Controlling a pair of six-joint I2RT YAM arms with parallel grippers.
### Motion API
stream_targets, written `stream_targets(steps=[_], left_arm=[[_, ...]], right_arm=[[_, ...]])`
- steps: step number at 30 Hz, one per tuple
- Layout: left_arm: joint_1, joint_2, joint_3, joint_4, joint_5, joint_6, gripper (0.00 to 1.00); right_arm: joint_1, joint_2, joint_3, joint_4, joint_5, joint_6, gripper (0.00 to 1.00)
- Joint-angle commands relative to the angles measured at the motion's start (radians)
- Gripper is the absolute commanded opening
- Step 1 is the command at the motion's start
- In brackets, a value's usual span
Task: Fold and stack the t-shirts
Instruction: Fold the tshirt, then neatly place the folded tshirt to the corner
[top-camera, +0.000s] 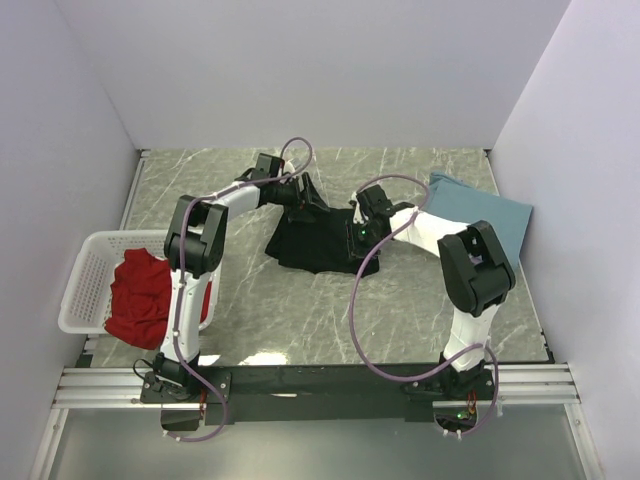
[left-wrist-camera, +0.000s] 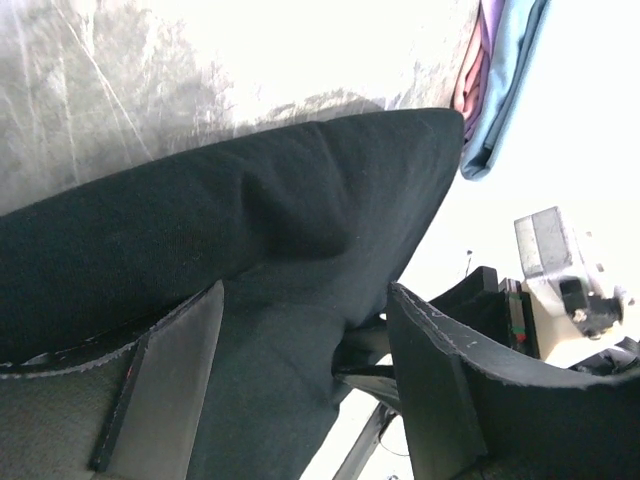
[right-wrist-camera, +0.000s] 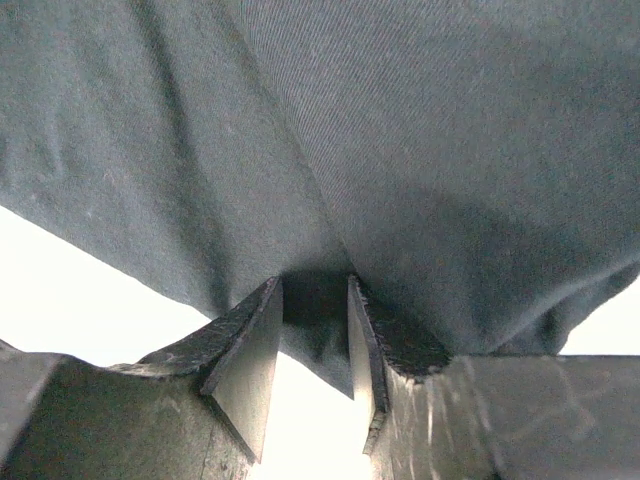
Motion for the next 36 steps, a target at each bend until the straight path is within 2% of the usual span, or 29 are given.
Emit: stream_targets(steps=[1, 7, 10, 13, 16, 18, 20, 26, 36], left_arm=[[0.015, -0.032, 0.055, 0.026, -0.033, -0.018, 0.72], [0.015, -0.102, 0.125, -0.029, -0.056, 0.011, 0.75], [0.021, -0.145, 0.124, -0.084, -0.110, 0.079, 0.76], [0.032, -0.202, 0.089, -0.175, -0.196, 0.155, 0.76], [0.040, -0.294, -0.031, -0.151, -0.300, 0.208, 0.77], [0.055, -0.299, -0.100, -0.208, -0.335, 0.256, 0.79], [0.067, -0.296, -0.126, -0.213, -0.328, 0.259, 0.79], [0.119, -0.302, -0.290, -0.065, -0.214, 0.203, 0.80], [0.124, -0.236, -0.332, -0.046, -0.142, 0.215, 0.81]], right_arm=[[-0.002, -0.054, -0.011, -0.060, 0.058, -0.036, 0.40], [-0.109, -0.161, -0.007, -0.037, -0.020, 0.007, 0.48], [-0.181, -0.192, -0.014, -0.011, -0.075, 0.009, 0.59], [-0.227, -0.184, -0.004, 0.001, -0.112, -0.011, 0.66], [-0.260, -0.143, 0.019, 0.012, -0.148, -0.025, 0.72], [-0.289, -0.076, 0.036, 0.030, -0.199, -0.022, 0.78], [-0.292, -0.068, 0.042, 0.038, -0.201, -0.022, 0.78], [-0.330, 0.006, 0.059, 0.063, -0.222, -0.010, 0.80], [-0.343, 0.091, 0.075, 0.081, -0.247, -0.013, 0.80]])
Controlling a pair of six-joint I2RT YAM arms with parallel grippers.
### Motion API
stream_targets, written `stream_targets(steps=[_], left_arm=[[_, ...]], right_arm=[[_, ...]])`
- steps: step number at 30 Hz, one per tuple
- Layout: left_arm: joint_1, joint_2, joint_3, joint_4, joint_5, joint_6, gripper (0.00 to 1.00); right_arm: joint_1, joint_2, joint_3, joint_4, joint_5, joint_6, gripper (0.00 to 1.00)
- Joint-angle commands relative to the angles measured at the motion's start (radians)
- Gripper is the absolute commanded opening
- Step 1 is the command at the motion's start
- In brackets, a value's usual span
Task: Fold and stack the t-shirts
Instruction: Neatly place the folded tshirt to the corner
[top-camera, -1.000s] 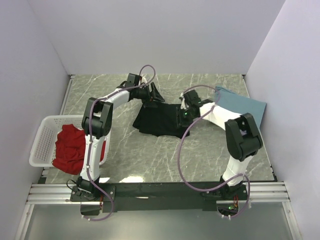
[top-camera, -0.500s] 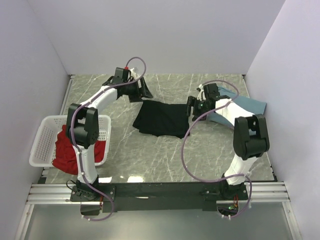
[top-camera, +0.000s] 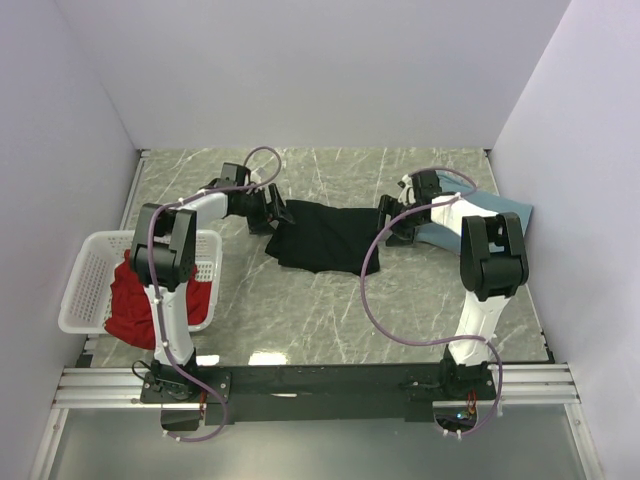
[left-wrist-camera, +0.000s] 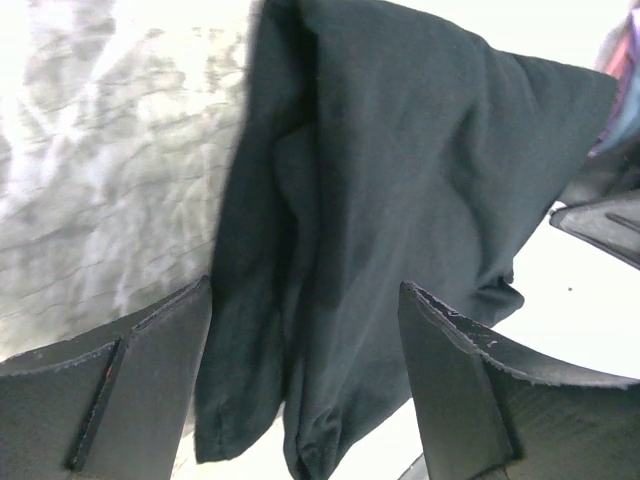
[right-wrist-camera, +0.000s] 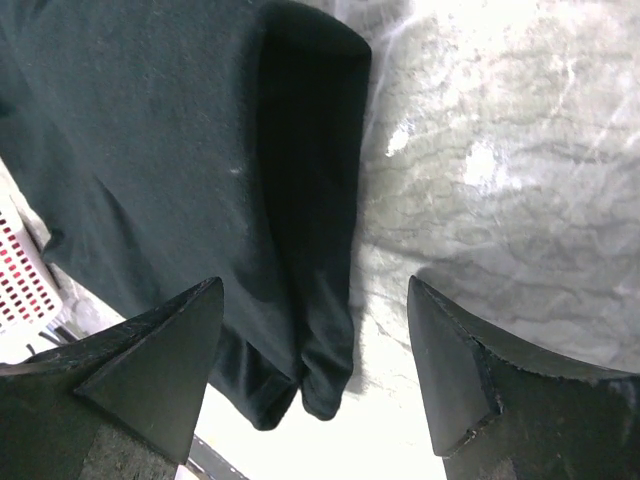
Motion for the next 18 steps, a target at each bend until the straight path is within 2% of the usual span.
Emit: stream_targets(steps=[1, 6, 18], left_arm=[[-0.008, 0.024, -0.022, 0.041, 0.058, 0.007, 0.81], [-0.013, 0.017, -0.065, 0.048, 0.083, 0.001, 0.79], [-0.039, 0.039, -0.078, 0.032, 0.187, 0.019, 0.65]], right_arm=[[-0.002, 0.027, 0.022, 0.033, -0.015, -0.010, 0.81], [-0.003, 0.068, -0.004, 0.059, -0.051, 0.003, 0.80], [0.023, 0.077, -0.099, 0.136, -0.092, 0.053, 0.80]])
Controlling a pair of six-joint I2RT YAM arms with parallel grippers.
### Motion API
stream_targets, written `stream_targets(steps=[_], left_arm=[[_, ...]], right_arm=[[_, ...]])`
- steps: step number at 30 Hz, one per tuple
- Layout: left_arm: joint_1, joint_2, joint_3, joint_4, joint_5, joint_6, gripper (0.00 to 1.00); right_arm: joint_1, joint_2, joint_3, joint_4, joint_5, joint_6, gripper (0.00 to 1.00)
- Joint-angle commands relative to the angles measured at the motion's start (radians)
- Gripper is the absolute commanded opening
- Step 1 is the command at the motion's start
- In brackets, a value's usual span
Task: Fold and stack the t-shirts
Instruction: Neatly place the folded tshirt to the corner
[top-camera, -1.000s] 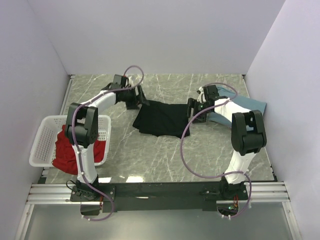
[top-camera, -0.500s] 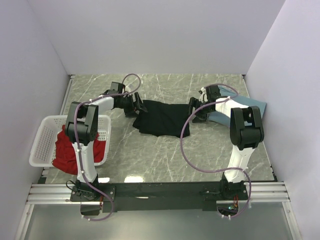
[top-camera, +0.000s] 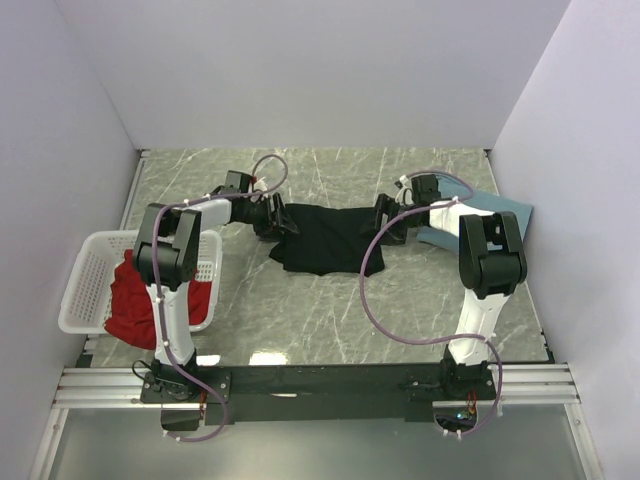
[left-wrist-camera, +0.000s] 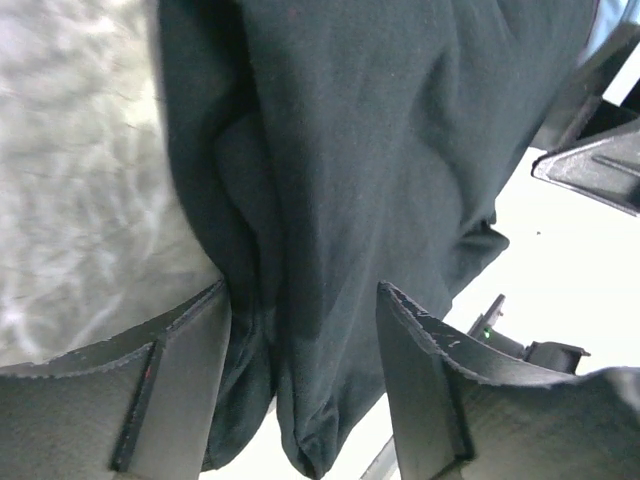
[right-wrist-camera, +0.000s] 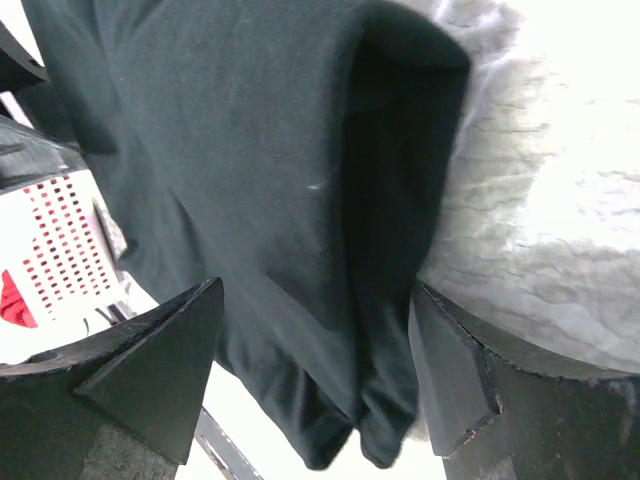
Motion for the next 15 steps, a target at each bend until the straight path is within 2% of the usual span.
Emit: stream_targets(steps=[1, 7, 9, 12, 13, 15], left_arm=[[-0.024, 0.025, -0.012, -0.036, 0.042, 0.017, 0.63], [-0.035, 0.042, -0.007, -0.021, 0.081, -0.002, 0.53], [-0.036, 0.045, -0.005, -0.025, 0.081, 0.000, 0.52], [-0.038, 0.050, -0.001, -0.031, 0.082, 0.006, 0.52], [-0.039, 0.050, -0.001, -0.031, 0.085, 0.007, 0.52], [-0.039, 0.051, 0.002, -0.034, 0.084, 0.010, 0.52]], right_arm=[[0.028, 0.051, -0.054, -0.012, 0.048, -0.003, 0.80], [0.074, 0.074, -0.049, 0.008, 0.049, 0.017, 0.80], [0.094, 0.083, -0.041, 0.007, 0.051, 0.023, 0.77], [0.106, 0.096, -0.028, 0.007, 0.060, 0.029, 0.66], [0.111, 0.099, -0.022, 0.008, 0.069, 0.031, 0.55], [0.114, 0.099, -0.015, 0.004, 0.083, 0.036, 0.44]])
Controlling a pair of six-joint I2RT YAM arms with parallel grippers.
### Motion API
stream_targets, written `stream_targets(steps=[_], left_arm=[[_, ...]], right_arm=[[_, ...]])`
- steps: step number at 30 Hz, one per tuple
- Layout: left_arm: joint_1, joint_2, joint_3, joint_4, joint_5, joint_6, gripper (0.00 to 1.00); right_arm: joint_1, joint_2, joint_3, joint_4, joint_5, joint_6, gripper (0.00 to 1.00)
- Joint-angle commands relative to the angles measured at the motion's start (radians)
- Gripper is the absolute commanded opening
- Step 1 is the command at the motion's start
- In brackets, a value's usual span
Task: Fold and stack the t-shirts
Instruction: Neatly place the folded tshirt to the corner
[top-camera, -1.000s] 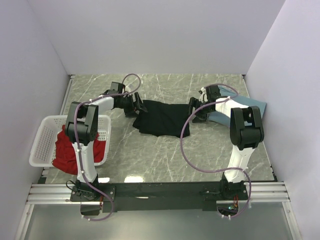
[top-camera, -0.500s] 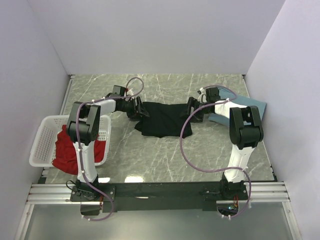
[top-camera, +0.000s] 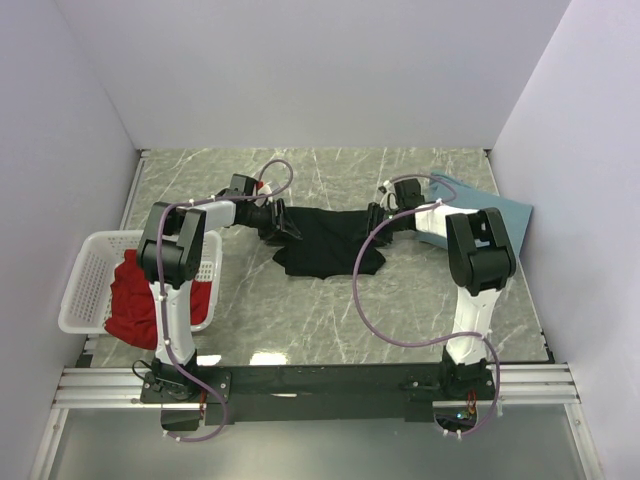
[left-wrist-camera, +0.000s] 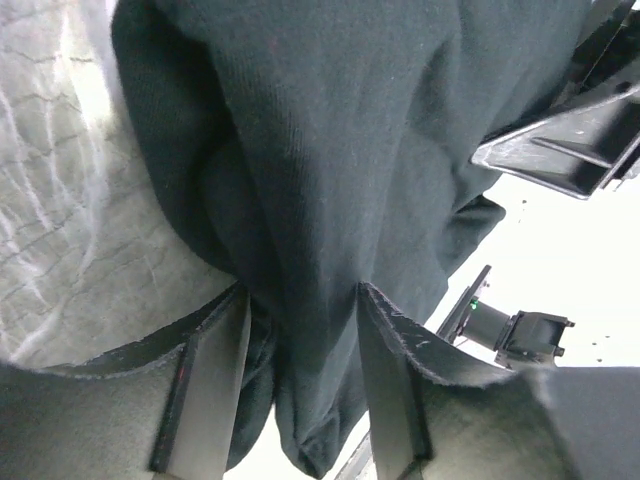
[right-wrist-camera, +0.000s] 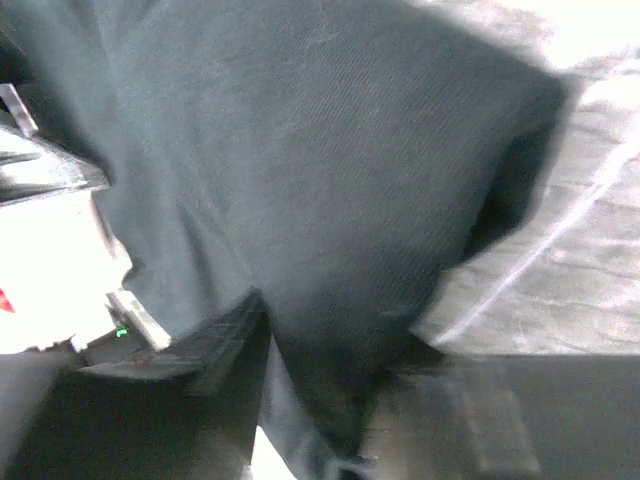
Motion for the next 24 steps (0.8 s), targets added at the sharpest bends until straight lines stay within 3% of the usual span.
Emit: stream_targets(steps=[1, 3, 4, 6, 13, 24], left_arm=[[-0.015, 0.019, 0.005, -0.027, 0.011, 0.014, 0.55], [-0.015, 0.016, 0.005, -0.029, 0.008, 0.014, 0.58], [-0.016, 0.013, 0.004, -0.024, 0.004, 0.012, 0.62], [-0.016, 0.001, -0.004, -0.012, -0.002, 0.000, 0.65], [-0.008, -0.039, 0.013, -0.004, -0.001, -0.009, 0.73], [0.035, -0.062, -0.001, 0.010, 0.017, -0.006, 0.74]], right_arm=[[0.026, 0.051, -0.007, -0.067, 0.092, -0.009, 0.36], [0.026, 0.035, -0.001, -0.071, 0.112, -0.006, 0.25], [0.026, 0.029, 0.006, -0.079, 0.120, -0.006, 0.09], [0.026, 0.009, 0.019, -0.094, 0.144, -0.007, 0.00], [0.018, -0.086, 0.108, -0.246, 0.264, -0.067, 0.00], [-0.045, -0.187, 0.318, -0.593, 0.496, -0.180, 0.00]])
